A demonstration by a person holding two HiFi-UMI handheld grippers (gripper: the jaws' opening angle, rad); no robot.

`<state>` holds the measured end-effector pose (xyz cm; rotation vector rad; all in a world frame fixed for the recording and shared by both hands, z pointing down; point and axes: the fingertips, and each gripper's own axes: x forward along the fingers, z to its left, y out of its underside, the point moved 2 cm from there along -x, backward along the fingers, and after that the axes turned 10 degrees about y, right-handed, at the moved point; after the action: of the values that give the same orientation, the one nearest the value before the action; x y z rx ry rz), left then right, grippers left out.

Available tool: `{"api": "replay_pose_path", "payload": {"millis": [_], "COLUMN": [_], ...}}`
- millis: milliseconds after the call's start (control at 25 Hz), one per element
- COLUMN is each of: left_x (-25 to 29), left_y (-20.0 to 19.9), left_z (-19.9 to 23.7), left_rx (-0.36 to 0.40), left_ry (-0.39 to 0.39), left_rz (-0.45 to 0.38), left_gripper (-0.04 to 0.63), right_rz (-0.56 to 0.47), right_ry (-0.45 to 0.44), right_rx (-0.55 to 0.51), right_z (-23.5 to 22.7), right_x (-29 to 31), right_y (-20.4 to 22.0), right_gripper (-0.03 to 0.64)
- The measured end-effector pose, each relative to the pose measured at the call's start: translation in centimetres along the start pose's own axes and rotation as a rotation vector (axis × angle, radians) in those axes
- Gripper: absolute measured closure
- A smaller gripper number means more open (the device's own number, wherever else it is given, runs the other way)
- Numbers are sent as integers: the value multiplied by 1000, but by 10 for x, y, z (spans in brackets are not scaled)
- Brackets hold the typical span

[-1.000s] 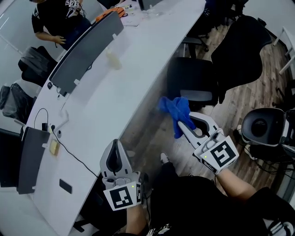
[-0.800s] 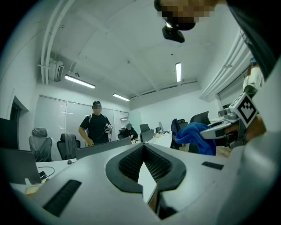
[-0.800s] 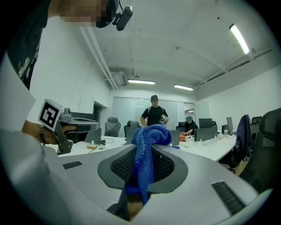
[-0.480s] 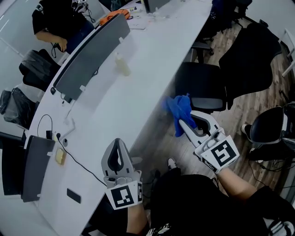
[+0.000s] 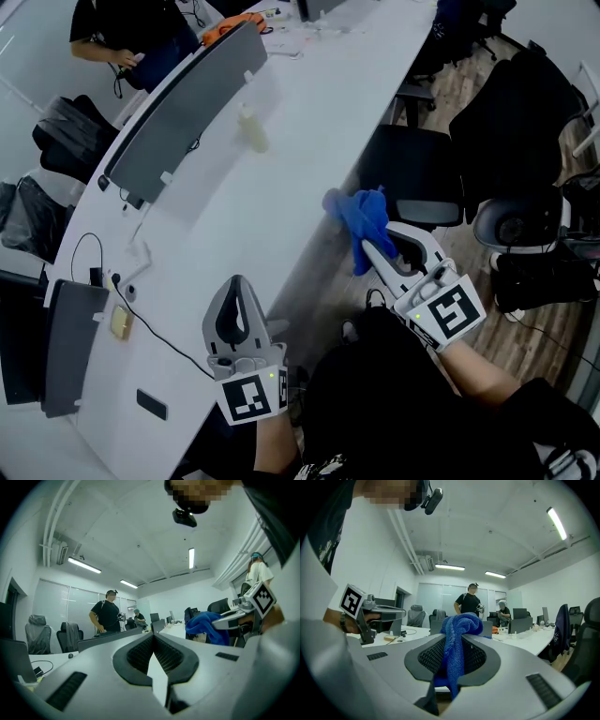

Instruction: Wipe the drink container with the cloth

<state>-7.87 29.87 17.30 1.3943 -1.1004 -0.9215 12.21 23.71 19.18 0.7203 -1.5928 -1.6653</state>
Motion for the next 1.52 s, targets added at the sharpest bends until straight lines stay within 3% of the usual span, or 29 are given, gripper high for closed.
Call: {"api": "replay_pose_path", "payload": {"millis": [880,1520], "left_x": [104,212], "left_y": [19,3], "left_z": [51,86], "left_rx": [-4,-5], "left_ry": [-88,-128], "left_rz": [47,42], "left_gripper": [592,593], "right_rz": [0,-11], "right_ry": [-95,-184], "right_rx": [5,-10], "right_z": [-52,-101], "right_x": [126,230], "right_y": [10,-9], "right_gripper": [552,552]}}
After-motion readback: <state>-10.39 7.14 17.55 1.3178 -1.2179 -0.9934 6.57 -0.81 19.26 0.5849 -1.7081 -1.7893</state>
